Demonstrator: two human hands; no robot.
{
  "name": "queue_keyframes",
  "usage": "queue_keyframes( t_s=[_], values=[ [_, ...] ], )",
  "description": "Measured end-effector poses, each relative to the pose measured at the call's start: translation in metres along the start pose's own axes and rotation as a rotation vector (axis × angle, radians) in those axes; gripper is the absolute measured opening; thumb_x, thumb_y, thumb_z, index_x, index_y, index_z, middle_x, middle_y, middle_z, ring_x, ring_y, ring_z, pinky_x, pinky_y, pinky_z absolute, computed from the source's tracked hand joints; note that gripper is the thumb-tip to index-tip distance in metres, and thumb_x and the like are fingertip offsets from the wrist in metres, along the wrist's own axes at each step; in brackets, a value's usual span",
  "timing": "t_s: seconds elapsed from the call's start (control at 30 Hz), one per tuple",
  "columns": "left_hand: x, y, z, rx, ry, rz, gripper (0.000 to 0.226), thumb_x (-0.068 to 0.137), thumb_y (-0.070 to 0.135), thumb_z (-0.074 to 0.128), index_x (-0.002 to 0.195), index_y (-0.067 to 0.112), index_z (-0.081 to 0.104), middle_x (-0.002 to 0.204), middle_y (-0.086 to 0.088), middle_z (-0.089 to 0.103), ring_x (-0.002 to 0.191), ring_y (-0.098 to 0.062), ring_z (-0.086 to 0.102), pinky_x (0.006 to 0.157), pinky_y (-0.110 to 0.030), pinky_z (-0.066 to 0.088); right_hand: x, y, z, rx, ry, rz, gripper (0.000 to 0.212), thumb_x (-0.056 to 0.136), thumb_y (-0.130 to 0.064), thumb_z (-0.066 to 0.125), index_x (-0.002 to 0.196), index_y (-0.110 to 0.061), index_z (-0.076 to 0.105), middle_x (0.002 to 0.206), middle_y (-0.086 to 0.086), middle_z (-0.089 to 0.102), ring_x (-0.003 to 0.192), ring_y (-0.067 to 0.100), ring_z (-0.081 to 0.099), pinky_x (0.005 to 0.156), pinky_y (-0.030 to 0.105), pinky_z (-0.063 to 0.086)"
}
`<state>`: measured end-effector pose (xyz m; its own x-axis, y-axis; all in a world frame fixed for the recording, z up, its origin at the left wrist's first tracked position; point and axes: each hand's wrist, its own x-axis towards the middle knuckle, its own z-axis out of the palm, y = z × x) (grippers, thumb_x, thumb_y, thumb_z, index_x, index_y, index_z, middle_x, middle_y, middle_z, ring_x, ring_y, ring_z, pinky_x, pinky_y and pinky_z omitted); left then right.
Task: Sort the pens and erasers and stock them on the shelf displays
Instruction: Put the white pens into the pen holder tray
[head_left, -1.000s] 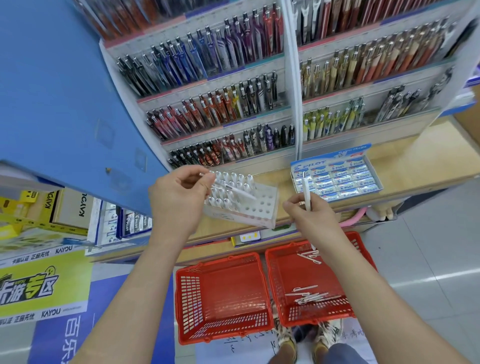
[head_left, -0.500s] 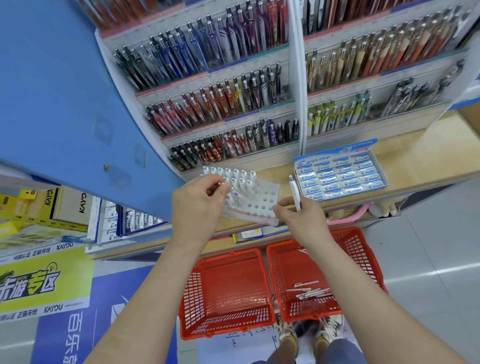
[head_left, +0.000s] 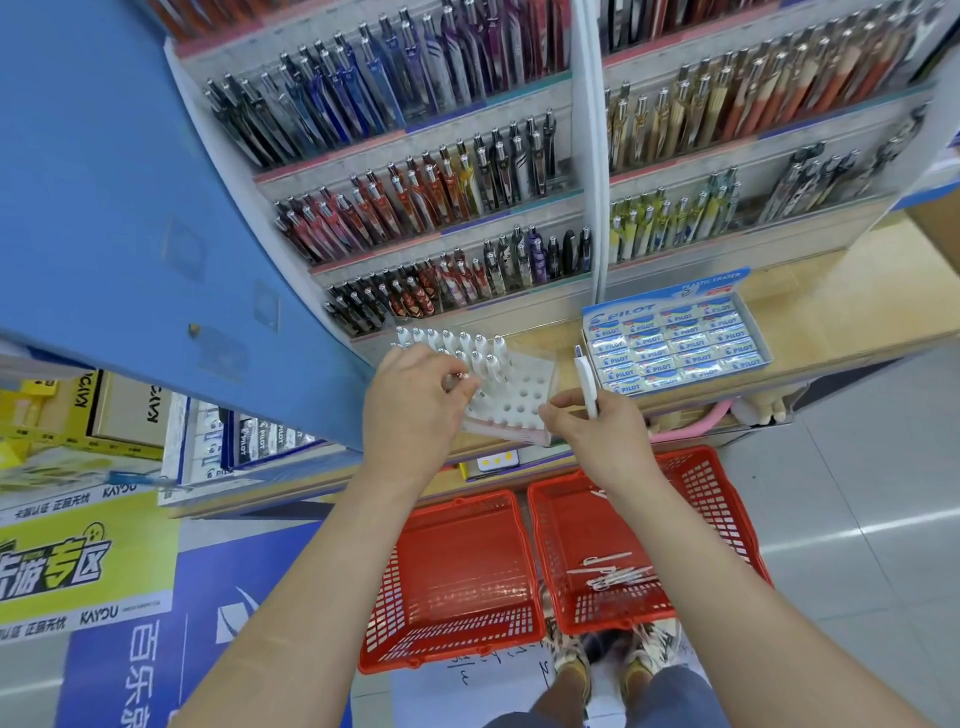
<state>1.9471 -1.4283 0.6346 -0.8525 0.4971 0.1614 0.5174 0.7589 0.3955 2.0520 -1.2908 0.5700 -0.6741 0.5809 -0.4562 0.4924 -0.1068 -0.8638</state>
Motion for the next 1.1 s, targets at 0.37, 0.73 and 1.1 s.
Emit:
queue_keyframes(
  t_s=[0.37,0.73,1.1],
  values=[
    [0.003,0.008,0.001,0.159,-0.114,-0.048,0.024,0.083,0.04,0.066,0.096,0.022,0.073,0.083,0.005,0.055,0.092,-0.018,0.051,0.069,-0.027,0.035,-0.004,-0.003,-0.001,0.004,-0.064,-0.007,0.015,0.085,-0.026,0.066,0.092,-0.013,0.063,0.073,0.0,0.061,0.058,0.009,0.051,0.054,0.024,0.038],
    [-0.001,0.053,-0.034,-0.87,-0.369,-0.44,0.018,0.093,0.021,0.057,0.098,0.008,0.068,0.073,-0.007,0.063,0.054,-0.012,0.051,0.049,-0.023,0.049,-0.032,-0.025,-0.025,0.114,-0.289,-0.178,0.019,0.096,-0.012,0.053,0.106,-0.016,0.068,0.068,-0.001,0.062,0.054,0.007,0.05,0.053,0.018,0.041],
    [-0.004,0.04,-0.049,-0.785,-0.417,-0.377,0.009,0.083,0.007,0.069,0.091,0.007,0.072,0.071,-0.009,0.068,0.062,-0.016,0.066,0.061,-0.024,0.056,-0.039,-0.04,-0.033,0.23,-0.391,-0.239,0.015,0.086,-0.012,0.067,0.1,-0.014,0.072,0.07,0.004,0.066,0.059,0.014,0.054,0.059,0.024,0.047]
  ],
)
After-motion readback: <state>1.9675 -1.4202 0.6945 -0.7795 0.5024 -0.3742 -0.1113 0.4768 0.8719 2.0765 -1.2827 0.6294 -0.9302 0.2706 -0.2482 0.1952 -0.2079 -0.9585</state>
